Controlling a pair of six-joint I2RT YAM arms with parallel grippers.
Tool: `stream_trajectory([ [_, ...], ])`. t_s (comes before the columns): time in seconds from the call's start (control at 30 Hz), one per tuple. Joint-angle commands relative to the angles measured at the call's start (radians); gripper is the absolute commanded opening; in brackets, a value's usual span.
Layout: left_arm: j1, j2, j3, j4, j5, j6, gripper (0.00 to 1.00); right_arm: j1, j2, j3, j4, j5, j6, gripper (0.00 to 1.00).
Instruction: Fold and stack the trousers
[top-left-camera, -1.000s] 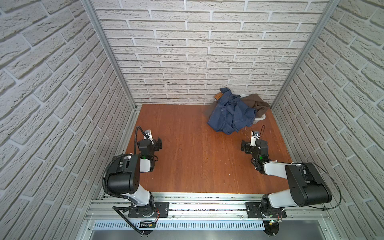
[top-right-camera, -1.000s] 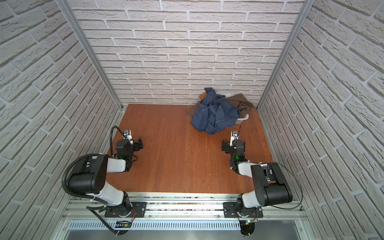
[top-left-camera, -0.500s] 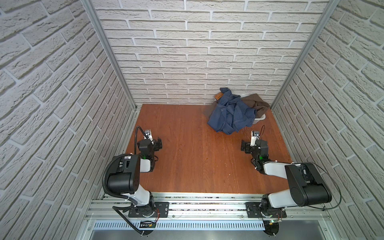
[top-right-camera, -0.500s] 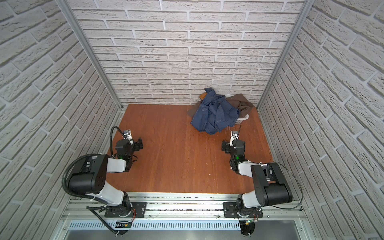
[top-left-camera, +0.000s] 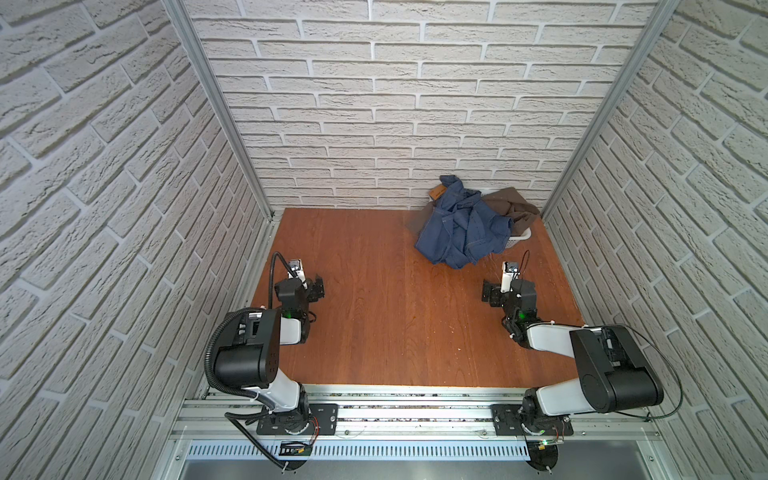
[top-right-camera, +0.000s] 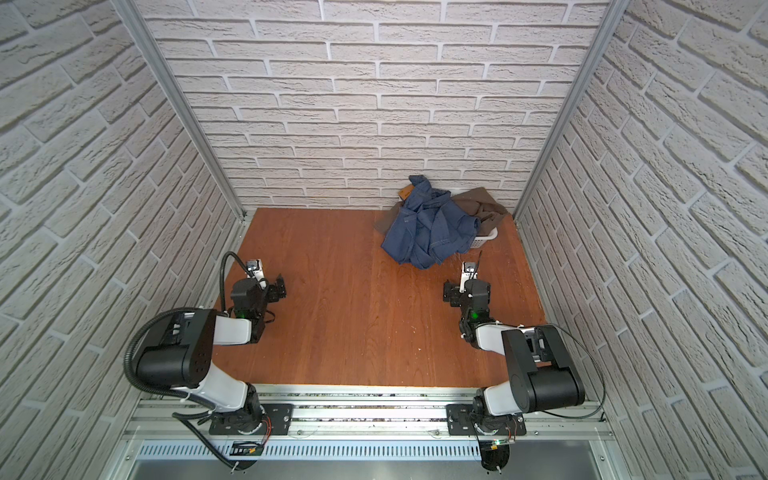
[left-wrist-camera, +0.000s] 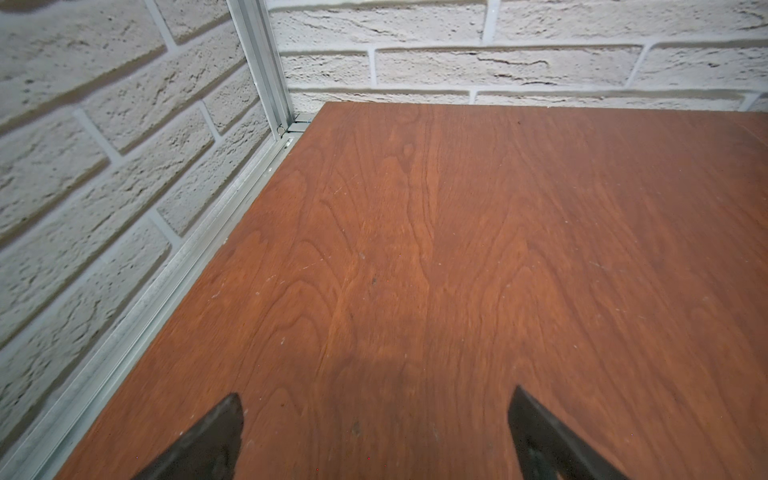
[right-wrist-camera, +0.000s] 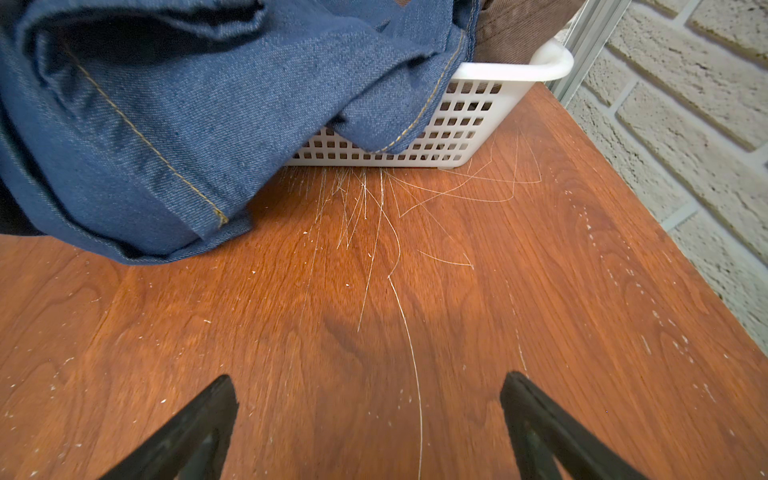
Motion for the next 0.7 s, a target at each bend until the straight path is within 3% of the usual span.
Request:
stream_trajectory([
  [0.0, 0.006, 0.003, 0.003, 0.026, 0.009, 0.001, 0.98, 0.004, -0.022, 0.003, 0.052, 0.001, 0.007, 1.0],
  [0.37, 0.011, -0.003, 0.003, 0.026, 0.033, 0.003, 0.98, 0.003, -0.047, 0.003, 0.031, 0.007, 0.01, 0.99],
  [0.43, -0.009, -0.058, 0.036, -0.08, 0.058, 0.038, 0.98, 0.011, -0.075, 0.022, 0.007, 0.029, -0.02, 0.98],
  [0.5, -0.034, -0.136, 0.111, -0.274, -0.013, 0.045, 0.98, 0.011, -0.211, 0.171, -0.35, 0.089, 0.063, 1.0],
  [0.67, -0.144, -0.308, 0.233, -0.504, -0.126, 0.052, 0.92, -0.004, -0.276, 0.522, -0.778, 0.005, 0.231, 0.97],
])
